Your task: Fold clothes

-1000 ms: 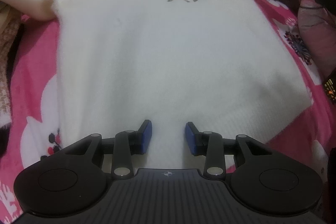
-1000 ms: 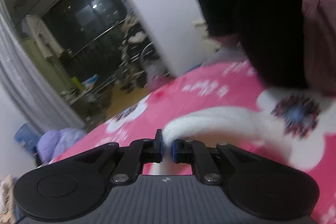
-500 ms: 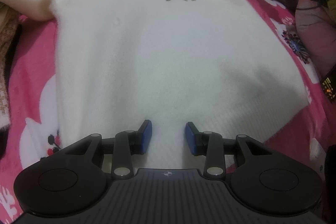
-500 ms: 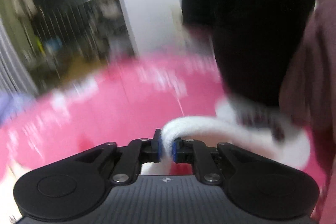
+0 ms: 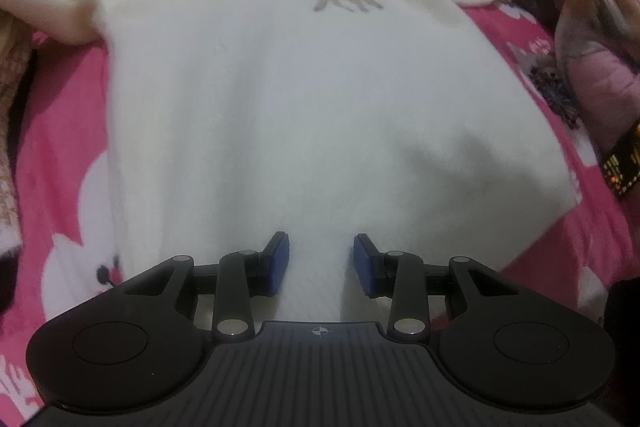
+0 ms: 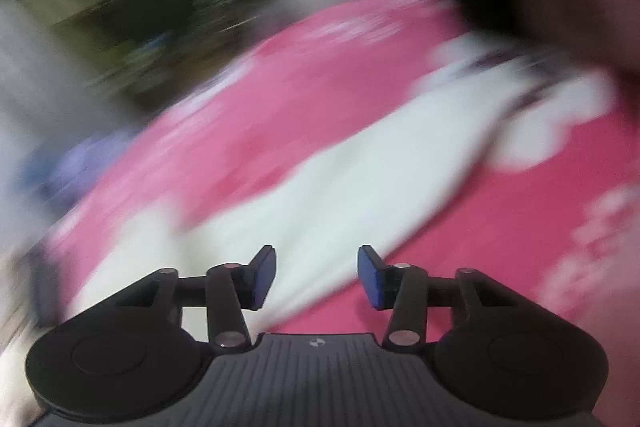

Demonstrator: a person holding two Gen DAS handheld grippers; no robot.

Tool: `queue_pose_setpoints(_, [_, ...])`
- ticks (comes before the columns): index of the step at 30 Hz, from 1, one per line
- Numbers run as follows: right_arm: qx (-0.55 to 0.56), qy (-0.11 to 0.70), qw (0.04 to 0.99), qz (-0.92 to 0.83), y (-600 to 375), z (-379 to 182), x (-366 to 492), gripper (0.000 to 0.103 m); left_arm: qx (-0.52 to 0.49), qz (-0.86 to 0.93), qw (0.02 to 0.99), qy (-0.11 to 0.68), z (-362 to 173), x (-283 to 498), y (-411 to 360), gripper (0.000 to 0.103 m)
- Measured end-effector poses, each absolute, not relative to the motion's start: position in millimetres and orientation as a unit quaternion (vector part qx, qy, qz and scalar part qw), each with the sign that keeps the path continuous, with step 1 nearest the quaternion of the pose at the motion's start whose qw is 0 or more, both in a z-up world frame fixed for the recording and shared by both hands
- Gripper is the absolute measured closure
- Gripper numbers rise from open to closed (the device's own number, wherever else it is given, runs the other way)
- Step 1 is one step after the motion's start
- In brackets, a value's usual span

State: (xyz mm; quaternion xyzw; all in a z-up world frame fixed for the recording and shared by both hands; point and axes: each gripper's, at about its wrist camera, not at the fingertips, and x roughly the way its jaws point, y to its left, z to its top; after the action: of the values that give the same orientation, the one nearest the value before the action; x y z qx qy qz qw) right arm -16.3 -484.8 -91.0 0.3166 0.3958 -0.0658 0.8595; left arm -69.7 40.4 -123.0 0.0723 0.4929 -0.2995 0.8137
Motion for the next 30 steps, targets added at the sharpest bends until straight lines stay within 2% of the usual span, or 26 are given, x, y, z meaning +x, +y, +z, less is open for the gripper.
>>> queue_pose_setpoints(4, [0.247,0.455,0.855,0.029,-425.9,-125.3,-37.0,0.053,0.044,-0.293,0.82,0.49,-115.4,-62.2,46.3,0.068])
queue_pose_setpoints(8, [0.241,0.481,0.841,0.066,-400.7,-142.4,-62.5,0.053,0.038,-0.297,0.822,0.484,-109.0,-56.9,43.8,0.067])
queue_pose_setpoints(10, [0.244,0.489,0.834,0.078,-395.3,-144.6,-71.0,0.058,0.034,-0.302,0.821,0.483,-108.0,-51.5,37.8,0.068])
queue_pose_setpoints(20, [0.192,0.474,0.849,0.132,-368.8,-125.7,-112.2,0.058,0.006,-0.31,0.804,0.507,-103.4,-5.3,13.5,0.067])
queue_pose_setpoints(25, [0.128,0.435,0.876,0.167,-331.3,-119.4,-120.3,0.058,0.002,-0.366,0.771,0.521,-90.5,29.5,-36.6,0.058])
queue_pose_setpoints(30, [0.033,0.408,0.89,0.203,-287.8,-124.5,-119.5,0.058,0.02,-0.402,0.753,0.52,-99.0,57.8,-109.6,0.055])
